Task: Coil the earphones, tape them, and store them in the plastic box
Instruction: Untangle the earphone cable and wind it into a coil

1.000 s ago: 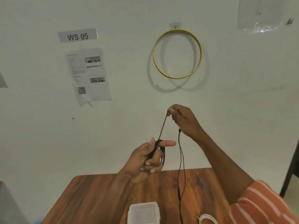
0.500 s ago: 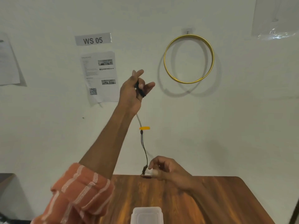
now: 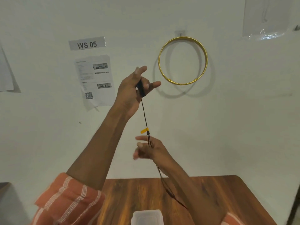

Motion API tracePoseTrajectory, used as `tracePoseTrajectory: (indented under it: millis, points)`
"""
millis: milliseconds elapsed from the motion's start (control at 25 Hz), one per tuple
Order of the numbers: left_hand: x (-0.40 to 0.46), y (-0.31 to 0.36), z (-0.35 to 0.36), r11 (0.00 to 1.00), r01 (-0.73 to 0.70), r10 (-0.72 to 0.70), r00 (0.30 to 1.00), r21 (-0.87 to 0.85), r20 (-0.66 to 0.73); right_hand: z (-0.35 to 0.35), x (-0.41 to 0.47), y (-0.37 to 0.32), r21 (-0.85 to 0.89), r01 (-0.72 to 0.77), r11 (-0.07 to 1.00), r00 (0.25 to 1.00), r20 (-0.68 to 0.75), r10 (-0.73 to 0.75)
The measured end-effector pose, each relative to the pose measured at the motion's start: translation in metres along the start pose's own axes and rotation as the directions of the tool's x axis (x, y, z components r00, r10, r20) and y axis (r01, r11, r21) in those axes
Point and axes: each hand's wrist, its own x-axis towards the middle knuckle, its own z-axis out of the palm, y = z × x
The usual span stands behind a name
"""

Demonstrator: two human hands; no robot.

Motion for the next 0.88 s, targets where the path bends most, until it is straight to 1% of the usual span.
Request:
tracePoseTrajectory:
  millis: [40,80,120,200,240,280,320,360,400,440,480,520,560,640,680,720,760,800,840,880]
  points:
    - [0.002,-0.004,-0.008,0.994,-0.027,0.030,0.999,0.103,-0.024,-0.001,-0.008,0.005,-0.017,0.035,0.999,0.999,-0.009,-0.035]
    - [0.004,-0.011,-0.018,0.968,-0.040,0.053,0.998,0.247,-0.046,-0.004,-0.019,0.009,-0.071,0.082,0.994,0.996,-0.032,-0.084]
    - [0.004,-0.021,-0.030,0.921,-0.031,0.053,0.997,0.389,-0.047,-0.008,-0.029,0.012,-0.139,0.135,0.981,0.987,-0.071,-0.146]
    - [-0.003,-0.054,-0.052,0.798,0.032,-0.029,0.999,0.601,-0.014,-0.024,-0.039,0.005,-0.242,0.257,0.936,0.942,-0.153,-0.299]
    - [-0.014,-0.072,-0.061,0.743,0.068,-0.102,0.995,0.666,0.012,-0.034,-0.036,-0.002,-0.286,0.304,0.909,0.916,-0.173,-0.361]
    - [-0.028,-0.089,-0.065,0.710,0.103,-0.190,0.981,0.696,0.049,-0.043,-0.030,-0.013,-0.334,0.333,0.882,0.893,-0.189,-0.408]
    - [-0.046,-0.103,-0.066,0.718,0.151,-0.283,0.955,0.679,0.086,-0.053,-0.020,-0.022,-0.378,0.341,0.861,0.877,-0.200,-0.436]
    - [-0.066,-0.115,-0.062,0.758,0.209,-0.358,0.925,0.618,0.125,-0.063,-0.009,-0.032,-0.411,0.347,0.843,0.866,-0.205,-0.456]
    - [-0.086,-0.121,-0.056,0.820,0.273,-0.405,0.898,0.504,0.172,-0.071,0.001,-0.040,-0.425,0.351,0.835,0.861,-0.203,-0.466]
    - [-0.105,-0.122,-0.047,0.872,0.348,-0.433,0.876,0.343,0.213,-0.077,0.010,-0.045,-0.428,0.345,0.836,0.865,-0.201,-0.460]
    - [-0.119,-0.120,-0.039,0.888,0.427,-0.459,0.852,0.171,0.252,-0.082,0.018,-0.046,-0.418,0.325,0.848,0.881,-0.193,-0.433]
    - [-0.131,-0.116,-0.031,0.872,0.489,-0.472,0.829,0.019,0.299,-0.085,0.024,-0.041,-0.410,0.291,0.865,0.900,-0.190,-0.393]
    - [-0.139,-0.112,-0.024,0.847,0.522,-0.464,0.817,-0.098,0.343,-0.085,0.028,-0.032,-0.386,0.256,0.886,0.921,-0.182,-0.345]
    - [-0.144,-0.099,-0.016,0.815,0.511,-0.393,0.834,-0.273,0.387,-0.079,0.029,0.001,-0.331,0.198,0.923,0.946,-0.180,-0.268]
    - [-0.141,-0.094,-0.015,0.813,0.471,-0.349,0.864,-0.341,0.362,-0.074,0.023,0.019,-0.311,0.178,0.934,0.954,-0.180,-0.242]
    - [-0.133,-0.088,-0.015,0.829,0.407,-0.308,0.905,-0.384,0.295,-0.068,0.014,0.036,-0.309,0.164,0.937,0.963,-0.158,-0.220]
    - [-0.121,-0.084,-0.017,0.857,0.325,-0.268,0.944,-0.400,0.191,-0.062,0.004,0.051,-0.334,0.147,0.931,0.971,-0.131,-0.201]
    - [-0.108,-0.079,-0.020,0.895,0.240,-0.230,0.971,-0.376,0.070,-0.055,-0.010,0.064,-0.368,0.125,0.921,0.979,-0.106,-0.175]
    - [-0.094,-0.077,-0.024,0.936,0.162,-0.187,0.981,-0.312,-0.054,-0.048,-0.024,0.073,-0.386,0.093,0.918,0.988,-0.078,-0.133]
    - [-0.080,-0.076,-0.031,0.973,0.102,-0.138,0.976,-0.205,-0.168,-0.043,-0.039,0.080,-0.378,0.061,0.924,0.995,-0.047,-0.085]
